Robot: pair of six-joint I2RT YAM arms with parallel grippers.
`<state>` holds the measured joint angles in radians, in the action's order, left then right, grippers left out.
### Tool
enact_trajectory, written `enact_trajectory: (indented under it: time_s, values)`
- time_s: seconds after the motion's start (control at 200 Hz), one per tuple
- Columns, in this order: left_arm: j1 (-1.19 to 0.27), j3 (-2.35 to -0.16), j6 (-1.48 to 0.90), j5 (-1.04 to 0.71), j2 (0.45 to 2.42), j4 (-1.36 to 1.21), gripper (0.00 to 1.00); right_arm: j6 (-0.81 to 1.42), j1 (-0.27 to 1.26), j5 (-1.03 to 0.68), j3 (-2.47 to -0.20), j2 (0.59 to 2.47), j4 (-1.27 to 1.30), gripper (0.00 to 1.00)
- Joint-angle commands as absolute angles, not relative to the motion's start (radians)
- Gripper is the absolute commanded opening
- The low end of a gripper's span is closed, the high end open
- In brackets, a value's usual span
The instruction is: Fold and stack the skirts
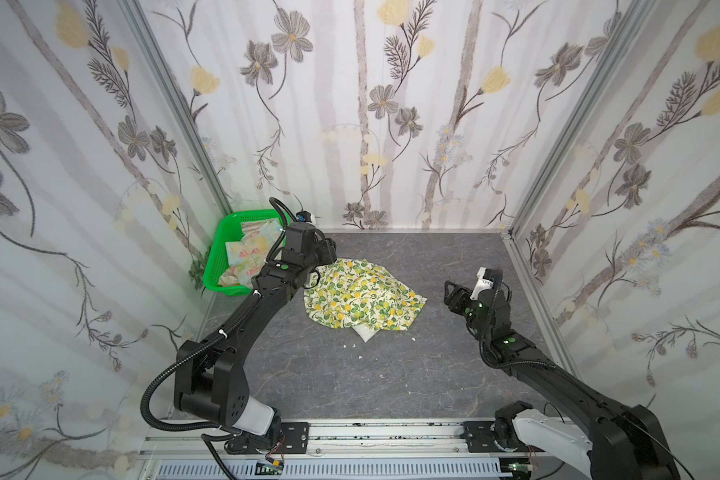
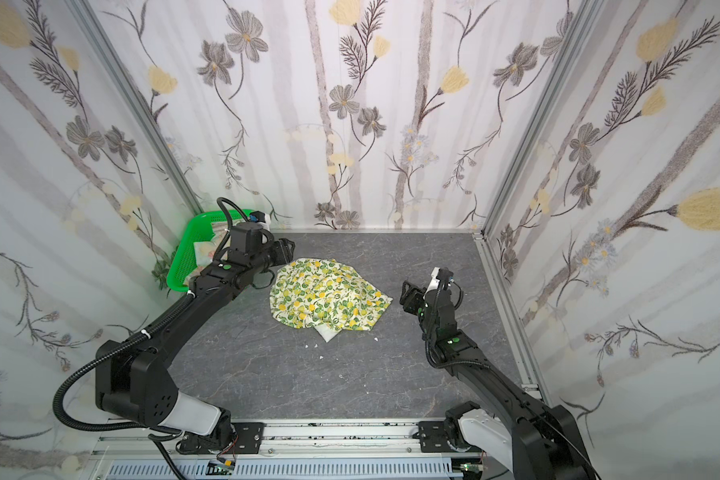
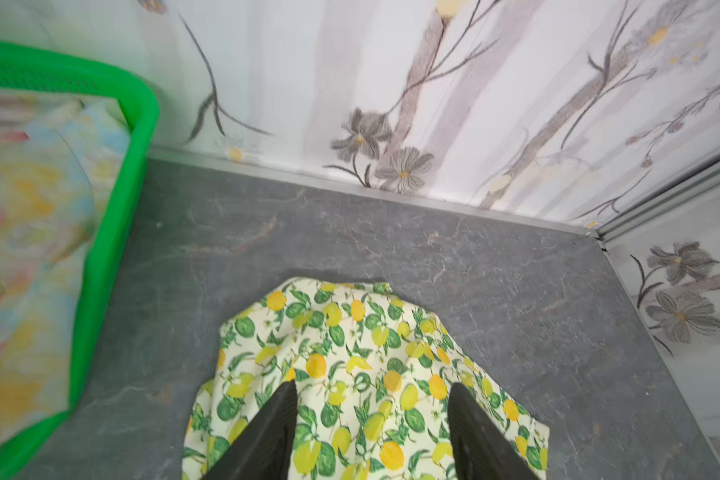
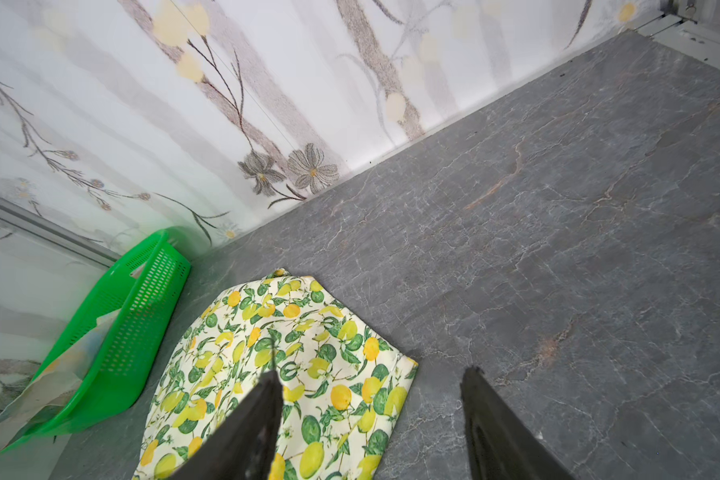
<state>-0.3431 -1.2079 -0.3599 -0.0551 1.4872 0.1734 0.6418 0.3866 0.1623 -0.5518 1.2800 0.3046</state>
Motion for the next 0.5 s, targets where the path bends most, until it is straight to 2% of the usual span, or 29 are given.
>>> enact_trajectory:
  time_s: [0.0, 0.1, 0.185, 0.335, 0.495]
  values:
    - [-0.396, -1.108, -0.456, -0.101, 1.467, 0.125, 0.52, 0.637, 0.395, 0.144, -0.642, 1.403, 0.285, 0.31]
    - [-0.452, -0.997, -0.532, -0.085, 1.456, 0.089, 0.48, 0.645, 0.414, 0.109, -0.742, 1.547, 0.252, 0.10]
    - [-0.476, -0.913, -0.579, -0.082, 1.454, 0.041, 0.47, 0.665, 0.442, 0.093, -0.833, 1.672, 0.227, 0.03]
    - [-0.487, -0.826, -0.635, -0.085, 1.466, -0.027, 0.46, 0.729, 0.487, 0.058, -0.949, 1.864, 0.172, 0.00]
    - [-0.491, -0.823, -0.617, -0.080, 1.503, -0.035, 0.46, 0.847, 0.542, 0.092, -0.970, 1.963, 0.160, 0.00]
